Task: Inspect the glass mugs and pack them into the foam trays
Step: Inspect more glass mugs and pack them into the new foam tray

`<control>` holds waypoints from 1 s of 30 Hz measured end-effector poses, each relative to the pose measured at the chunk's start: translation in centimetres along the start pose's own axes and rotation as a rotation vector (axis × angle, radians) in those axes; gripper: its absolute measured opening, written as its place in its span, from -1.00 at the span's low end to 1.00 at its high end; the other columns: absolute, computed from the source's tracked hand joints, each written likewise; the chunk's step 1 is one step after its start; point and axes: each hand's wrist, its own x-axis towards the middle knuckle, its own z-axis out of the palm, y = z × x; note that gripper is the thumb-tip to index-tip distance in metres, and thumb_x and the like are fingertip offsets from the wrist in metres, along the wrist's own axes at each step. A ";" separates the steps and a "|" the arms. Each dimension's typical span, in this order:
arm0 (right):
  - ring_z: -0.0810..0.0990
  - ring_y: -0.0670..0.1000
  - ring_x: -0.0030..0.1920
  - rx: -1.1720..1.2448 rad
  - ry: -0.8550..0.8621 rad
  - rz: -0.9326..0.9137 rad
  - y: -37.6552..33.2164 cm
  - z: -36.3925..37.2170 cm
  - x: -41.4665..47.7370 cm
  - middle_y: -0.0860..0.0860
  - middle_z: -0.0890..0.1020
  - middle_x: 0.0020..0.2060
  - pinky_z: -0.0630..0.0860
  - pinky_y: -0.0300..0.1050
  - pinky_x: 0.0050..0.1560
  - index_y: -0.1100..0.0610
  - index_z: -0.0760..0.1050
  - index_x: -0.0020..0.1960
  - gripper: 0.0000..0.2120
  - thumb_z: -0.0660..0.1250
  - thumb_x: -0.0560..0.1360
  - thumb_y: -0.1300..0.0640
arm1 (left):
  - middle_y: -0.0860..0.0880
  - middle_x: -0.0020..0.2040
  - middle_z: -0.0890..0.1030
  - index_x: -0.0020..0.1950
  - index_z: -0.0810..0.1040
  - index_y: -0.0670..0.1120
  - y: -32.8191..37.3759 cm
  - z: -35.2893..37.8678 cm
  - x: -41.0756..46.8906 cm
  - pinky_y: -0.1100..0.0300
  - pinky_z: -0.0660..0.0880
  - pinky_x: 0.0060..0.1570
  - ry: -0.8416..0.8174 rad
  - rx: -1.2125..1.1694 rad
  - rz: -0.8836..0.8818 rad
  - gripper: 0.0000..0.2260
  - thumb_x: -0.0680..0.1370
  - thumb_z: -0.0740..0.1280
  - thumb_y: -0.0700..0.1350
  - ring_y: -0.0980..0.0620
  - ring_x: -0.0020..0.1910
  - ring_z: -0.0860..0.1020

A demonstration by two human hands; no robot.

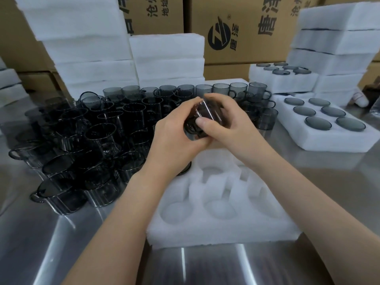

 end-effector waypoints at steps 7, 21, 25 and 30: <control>0.50 -0.28 0.21 -0.048 0.036 -0.015 -0.2 0.2 0.1 -0.16 0.55 0.23 0.44 -0.35 0.17 0.03 0.32 0.49 -0.51 0.29 0.59 0.01 | 0.04 0.28 0.60 0.35 0.51 -0.05 0.0 0.1 -0.2 0.28 0.46 0.24 0.041 0.000 0.028 -0.39 0.33 0.58 -0.04 0.21 0.21 0.55; 0.67 0.08 0.07 0.509 -0.018 0.112 -0.2 -0.5 0.3 0.05 0.68 0.10 0.65 0.04 -0.09 -0.09 0.50 0.27 -0.68 0.20 0.54 -0.08 | 0.05 0.45 0.43 0.20 0.44 0.16 -0.4 -0.1 0.0 0.32 0.39 0.31 -0.020 -0.109 0.063 -0.50 0.33 0.54 0.00 0.24 0.38 0.42; 0.68 0.09 -0.01 0.632 -0.029 0.213 -0.3 -0.7 0.5 0.09 0.70 0.06 0.61 -0.10 -0.23 0.05 0.54 0.25 -0.55 0.26 0.45 -0.13 | 0.11 0.48 0.34 0.18 0.37 0.24 -0.1 -0.2 0.0 0.31 0.37 0.32 -0.035 -0.181 0.076 -0.49 0.33 0.52 0.01 0.28 0.41 0.37; 0.62 0.25 0.15 0.739 -0.223 0.351 0.0 -0.6 0.7 0.24 0.61 0.19 0.61 0.09 0.07 0.19 0.46 0.35 -0.37 0.22 0.47 -0.23 | 0.10 0.47 0.35 0.36 0.38 0.13 -0.4 -0.2 0.0 0.54 0.35 0.16 -0.080 -0.177 0.017 -0.30 0.32 0.58 -0.22 0.34 0.38 0.35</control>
